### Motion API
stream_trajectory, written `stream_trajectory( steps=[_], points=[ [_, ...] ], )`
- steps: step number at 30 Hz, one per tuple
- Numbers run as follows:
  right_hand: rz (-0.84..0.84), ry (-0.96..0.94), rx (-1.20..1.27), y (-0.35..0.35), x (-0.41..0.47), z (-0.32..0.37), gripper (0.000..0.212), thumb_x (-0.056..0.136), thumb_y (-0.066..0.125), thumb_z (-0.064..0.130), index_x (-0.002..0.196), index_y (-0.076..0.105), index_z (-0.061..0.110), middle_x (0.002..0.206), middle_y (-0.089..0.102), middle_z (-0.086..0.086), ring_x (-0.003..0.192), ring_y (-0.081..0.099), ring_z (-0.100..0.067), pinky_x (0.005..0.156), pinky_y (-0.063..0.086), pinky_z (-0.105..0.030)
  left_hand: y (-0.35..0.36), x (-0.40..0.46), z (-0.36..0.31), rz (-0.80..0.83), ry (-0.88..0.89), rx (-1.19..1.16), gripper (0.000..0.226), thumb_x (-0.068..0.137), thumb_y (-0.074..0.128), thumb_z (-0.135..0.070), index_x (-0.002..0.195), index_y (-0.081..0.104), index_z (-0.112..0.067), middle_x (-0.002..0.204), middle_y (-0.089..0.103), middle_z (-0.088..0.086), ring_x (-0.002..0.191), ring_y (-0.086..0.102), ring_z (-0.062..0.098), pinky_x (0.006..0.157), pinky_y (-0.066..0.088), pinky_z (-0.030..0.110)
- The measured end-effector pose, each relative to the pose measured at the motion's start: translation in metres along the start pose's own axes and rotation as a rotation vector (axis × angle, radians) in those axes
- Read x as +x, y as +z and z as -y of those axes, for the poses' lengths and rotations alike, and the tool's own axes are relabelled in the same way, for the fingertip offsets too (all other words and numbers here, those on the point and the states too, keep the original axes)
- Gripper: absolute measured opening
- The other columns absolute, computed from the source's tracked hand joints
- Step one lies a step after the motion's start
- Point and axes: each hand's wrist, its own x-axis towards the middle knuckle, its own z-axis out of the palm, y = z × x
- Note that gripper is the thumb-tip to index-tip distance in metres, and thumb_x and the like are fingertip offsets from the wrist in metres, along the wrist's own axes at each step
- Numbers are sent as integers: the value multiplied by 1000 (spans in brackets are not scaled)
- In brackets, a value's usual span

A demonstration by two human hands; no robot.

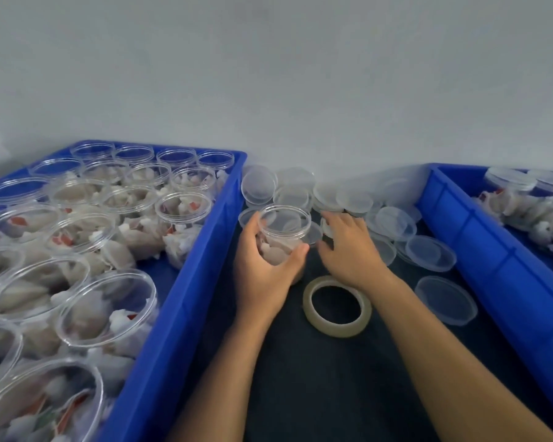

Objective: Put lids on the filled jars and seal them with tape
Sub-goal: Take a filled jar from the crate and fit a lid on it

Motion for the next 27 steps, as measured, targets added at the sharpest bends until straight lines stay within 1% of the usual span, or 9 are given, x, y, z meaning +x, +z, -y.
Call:
stream_trajectory(
  steps=[4, 8, 11, 14, 16, 19, 21, 24, 27],
  points=[
    [175, -6, -170, 16, 15, -4, 65, 96, 58, 49, 156, 43, 28, 163, 38, -2, 141, 28, -34, 118, 25, -47, 0, 1, 2, -9, -15, -11, 87, 79, 93, -41, 152, 46, -46, 134, 53, -38, 128, 50, -19, 99, 40, 1],
    [70, -117, -308, 25, 22, -3, 46, 89, 59, 50, 129, 58, 28, 164, 38, 3, 134, 28, -32, 108, 26, -47, -1, 0, 4, -8, -3, -14, 87, 80, 92, -39, 153, 46, -44, 135, 54, -37, 128, 50, -18, 97, 41, 1],
    [69, -164, -341, 26, 28, 0, 33, 90, 59, 48, 116, 55, 27, 141, 58, 4, 130, 32, -28, 107, 27, -45, -1, 1, 4, -31, -1, -28, 85, 80, 92, -35, 153, 47, -41, 137, 57, -32, 128, 54, -13, 98, 43, 3],
    [96, -184, -410, 25, 33, 3, 24, 91, 56, 45, 102, 45, 27, 124, 66, 2, 136, 36, -30, 113, 23, -47, -1, 1, 4, -30, 5, -32, 85, 80, 91, -35, 152, 47, -43, 136, 57, -35, 128, 55, -14, 98, 45, 5],
    [106, -196, -427, 26, 36, 4, 24, 91, 56, 44, 101, 43, 26, 126, 66, 0, 139, 35, -32, 116, 22, -47, -1, 1, 4, -30, 6, -31, 86, 80, 91, -36, 153, 47, -42, 140, 57, -31, 130, 55, -12, 103, 47, 11],
    [144, -178, -373, 27, 42, 1, 31, 90, 58, 42, 113, 53, 22, 136, 60, -2, 144, 30, -33, 120, 18, -47, -1, 2, 3, -30, -1, -39, 87, 81, 91, -34, 155, 46, -38, 146, 58, -23, 133, 56, -5, 109, 51, 26],
    [180, -151, -306, 27, 46, -1, 30, 90, 57, 45, 110, 53, 23, 131, 62, -3, 145, 30, -32, 121, 17, -46, -1, 1, 2, -29, -5, -40, 87, 81, 91, -34, 155, 46, -39, 146, 57, -23, 132, 56, -6, 110, 51, 27],
    [182, -113, -225, 20, 49, -4, 36, 83, 58, 59, 100, 49, 30, 112, 58, 3, 131, 37, -27, 114, 23, -42, -2, 1, 0, -28, -9, -50, 88, 81, 91, -32, 156, 46, -37, 147, 58, -20, 134, 56, -4, 112, 51, 31],
    [216, -92, -134, 4, 49, -8, 54, 70, 59, 73, 110, 53, 36, 118, 53, 8, 128, 35, -22, 105, 26, -39, -3, 2, -2, -35, -2, -53, 88, 78, 88, -40, 155, 47, -37, 148, 58, -19, 135, 56, -2, 113, 50, 32]
  ],
)
